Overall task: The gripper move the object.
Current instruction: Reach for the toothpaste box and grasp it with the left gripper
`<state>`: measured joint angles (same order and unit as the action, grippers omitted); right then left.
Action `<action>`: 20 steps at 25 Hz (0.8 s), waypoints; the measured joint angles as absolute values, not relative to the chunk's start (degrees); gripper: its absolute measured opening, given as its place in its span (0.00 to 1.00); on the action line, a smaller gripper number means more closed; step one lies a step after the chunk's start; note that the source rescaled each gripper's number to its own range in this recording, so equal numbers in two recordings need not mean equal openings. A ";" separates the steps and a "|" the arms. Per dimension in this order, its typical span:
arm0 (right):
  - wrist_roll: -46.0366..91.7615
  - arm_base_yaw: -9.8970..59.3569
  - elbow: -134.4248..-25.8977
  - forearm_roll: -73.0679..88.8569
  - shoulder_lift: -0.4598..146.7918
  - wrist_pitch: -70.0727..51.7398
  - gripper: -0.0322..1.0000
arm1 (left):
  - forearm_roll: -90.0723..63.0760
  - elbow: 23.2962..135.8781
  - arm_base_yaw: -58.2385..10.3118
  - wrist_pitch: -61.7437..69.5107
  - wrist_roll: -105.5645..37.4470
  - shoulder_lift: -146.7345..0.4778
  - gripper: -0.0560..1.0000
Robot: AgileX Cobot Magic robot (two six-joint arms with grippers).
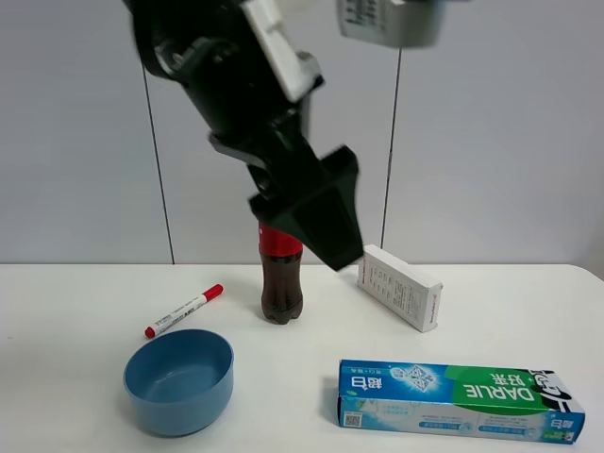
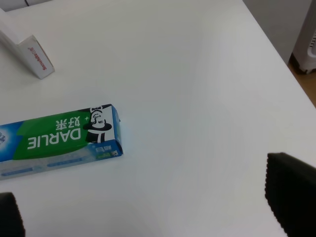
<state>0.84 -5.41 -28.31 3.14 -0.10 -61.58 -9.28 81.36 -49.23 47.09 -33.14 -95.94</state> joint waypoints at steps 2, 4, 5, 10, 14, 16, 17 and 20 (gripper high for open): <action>0.84 -5.41 -28.31 3.14 -0.10 -61.58 1.00 | -8.96 82.86 -50.51 45.60 -34.57 -99.72 1.00; 0.84 -5.41 -28.31 3.14 -0.10 -61.58 1.00 | -8.62 83.99 -51.59 43.20 -35.72 -102.86 1.00; 0.84 -5.41 -28.31 3.14 -0.10 -61.58 1.00 | -8.55 84.39 -52.05 42.13 -36.06 -104.45 1.00; 0.84 -5.41 -28.31 3.14 -0.10 -61.58 1.00 | -8.92 87.34 -54.48 39.18 -38.77 -110.89 1.00; 0.84 -5.41 -28.31 3.14 -0.10 -61.58 1.00 | -9.05 90.23 -56.28 38.51 -43.19 -114.90 1.00; 0.84 -5.41 -28.31 3.14 -0.10 -61.58 1.00 | -9.05 91.02 -57.47 36.86 -46.63 -116.05 1.00; 0.84 -5.41 -28.31 3.14 -0.10 -61.58 1.00 | -9.17 91.19 -58.14 35.59 -49.34 -116.50 1.00; 0.84 -5.41 -28.31 3.14 -0.10 -61.58 1.00 | -11.59 91.19 -59.11 31.37 -55.61 -117.82 1.00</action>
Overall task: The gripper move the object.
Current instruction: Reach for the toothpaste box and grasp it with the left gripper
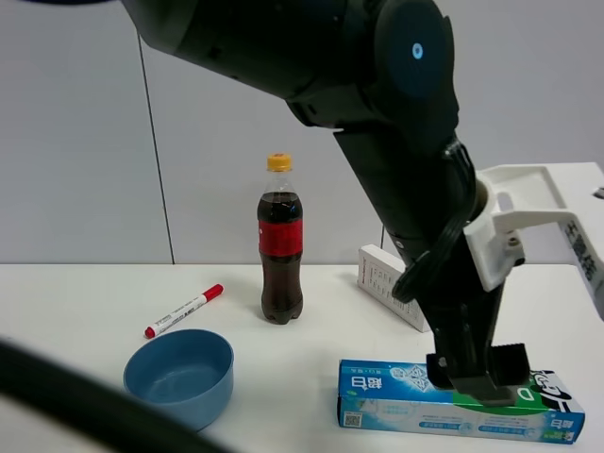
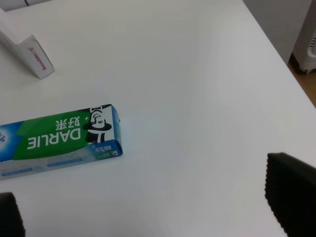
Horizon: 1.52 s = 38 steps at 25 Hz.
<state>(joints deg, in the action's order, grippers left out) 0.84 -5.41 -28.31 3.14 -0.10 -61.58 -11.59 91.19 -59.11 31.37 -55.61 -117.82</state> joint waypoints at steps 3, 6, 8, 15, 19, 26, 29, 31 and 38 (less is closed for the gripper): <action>0.84 -5.41 -28.31 3.14 -0.10 -61.58 1.00 | -13.32 91.26 -58.75 29.42 -58.66 -119.28 1.00; 0.84 -5.41 -28.31 3.14 -0.10 -61.58 1.00 | -13.52 91.26 -57.21 29.36 -59.32 -120.86 1.00; 0.84 -5.41 -28.31 3.14 -0.10 -61.58 1.00 | -13.63 91.26 -55.77 29.54 -59.36 -121.91 1.00; 0.84 -5.41 -28.31 3.14 -0.10 -61.58 1.00 | -13.70 91.99 -49.38 31.98 -59.36 -125.15 1.00; 0.84 -5.41 -28.31 3.14 -0.10 -61.58 1.00 | -15.37 92.44 -47.92 32.84 -59.36 -125.76 1.00; 0.84 -5.41 -28.31 3.14 -0.10 -61.58 1.00 | -19.85 92.63 -47.97 33.23 -60.63 -127.36 1.00; 0.84 -5.41 -28.31 3.14 -0.10 -61.58 1.00 | -20.25 92.63 -47.97 33.23 -61.51 -129.07 1.00; 0.84 -5.41 -28.31 3.14 -0.10 -61.58 1.00 | -20.55 92.63 -47.97 33.18 -62.30 -129.87 1.00; 0.84 -5.41 -28.31 3.14 -0.10 -61.58 1.00 | -20.86 92.63 -47.97 32.69 -65.70 -132.76 1.00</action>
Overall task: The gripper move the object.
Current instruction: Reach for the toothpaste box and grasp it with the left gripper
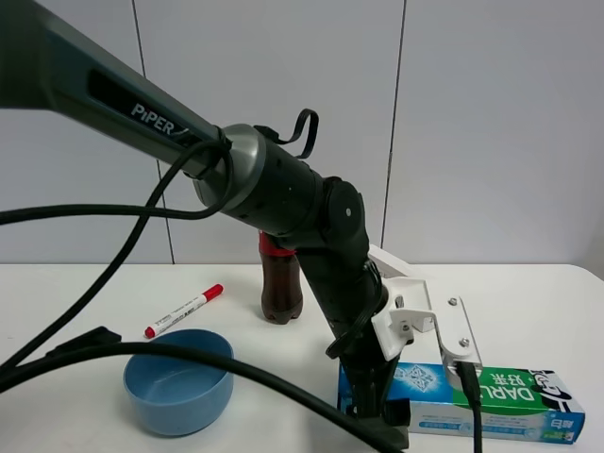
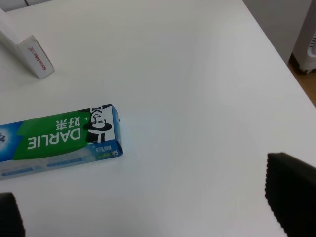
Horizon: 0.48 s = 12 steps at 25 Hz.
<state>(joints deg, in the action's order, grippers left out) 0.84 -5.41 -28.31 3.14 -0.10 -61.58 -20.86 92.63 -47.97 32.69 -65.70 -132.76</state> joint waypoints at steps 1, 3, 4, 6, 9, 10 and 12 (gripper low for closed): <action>0.84 -5.41 -28.31 3.14 -0.10 -61.58 1.00 | -20.97 92.63 -47.97 32.69 -65.91 -133.15 1.00; 0.84 -5.41 -28.31 3.14 -0.10 -61.58 1.00 | -20.97 92.63 -47.97 32.21 -66.03 -133.45 1.00; 0.84 -5.41 -28.31 3.14 -0.10 -61.58 1.00 | -20.97 92.63 -47.97 32.08 -66.11 -133.45 1.00; 0.84 -5.41 -28.31 3.14 -0.10 -61.58 1.00 | -20.97 92.63 -47.97 31.72 -66.11 -133.45 1.00; 0.84 -5.41 -28.31 3.14 -0.10 -61.58 1.00 | -21.02 92.63 -47.97 31.72 -66.11 -133.45 0.87; 0.84 -5.41 -28.31 3.14 -0.10 -61.58 1.00 | -21.02 92.63 -47.97 31.72 -66.11 -133.45 0.70; 0.84 -5.41 -28.31 3.14 -0.10 -61.58 1.00 | -21.04 92.63 -47.97 31.72 -66.11 -133.45 0.21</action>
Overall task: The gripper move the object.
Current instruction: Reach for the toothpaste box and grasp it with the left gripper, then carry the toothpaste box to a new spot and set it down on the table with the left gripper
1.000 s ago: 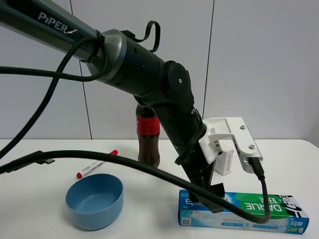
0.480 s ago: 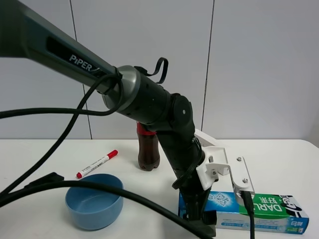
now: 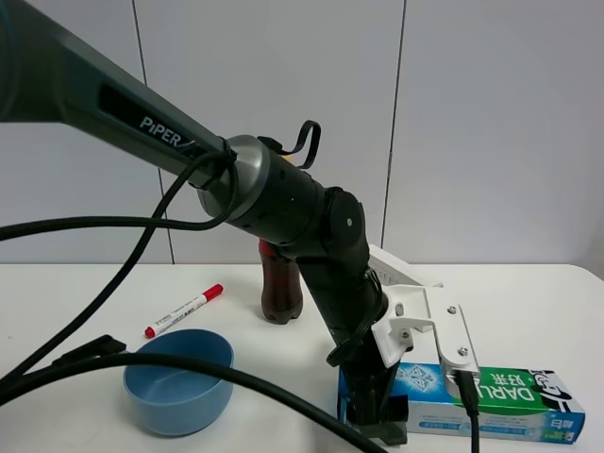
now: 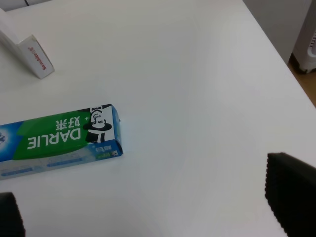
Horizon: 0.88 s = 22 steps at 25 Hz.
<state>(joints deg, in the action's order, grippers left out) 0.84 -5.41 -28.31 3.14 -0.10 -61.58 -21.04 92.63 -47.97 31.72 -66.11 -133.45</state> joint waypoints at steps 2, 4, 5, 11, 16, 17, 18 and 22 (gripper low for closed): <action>0.84 -5.41 -28.31 3.14 -0.10 -61.58 1.00 | -21.18 92.70 -47.97 31.80 -66.16 -133.45 0.07; 0.84 -5.41 -28.31 3.14 -0.10 -61.58 1.00 | -21.18 92.70 -47.97 31.80 -66.16 -133.45 0.08; 0.84 -5.41 -28.31 3.14 -0.10 -61.58 1.00 | -21.23 92.70 -47.97 31.80 -66.16 -133.45 0.08; 0.84 -5.41 -28.31 3.14 -0.10 -61.58 1.00 | -20.69 93.94 -47.97 37.86 -62.43 -126.43 0.08; 0.84 -5.41 -28.31 3.14 -0.10 -61.58 1.00 | -20.10 95.75 -47.97 45.21 -43.55 -113.22 0.08; 0.84 -5.41 -28.31 3.14 -0.10 -61.58 1.00 | -20.10 95.84 -47.97 46.52 -40.02 -110.57 0.08; 0.84 -5.41 -28.31 3.14 -0.10 -61.58 1.00 | -20.03 95.84 -47.97 47.67 -35.98 -108.08 0.08; 0.84 -5.41 -28.31 3.14 -0.10 -61.58 1.00 | -16.62 95.84 -48.07 54.04 -23.00 -100.05 0.08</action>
<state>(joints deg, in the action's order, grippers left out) 0.84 -5.41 -28.31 3.14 -0.10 -61.58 -16.62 95.84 -48.07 54.04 -23.00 -100.05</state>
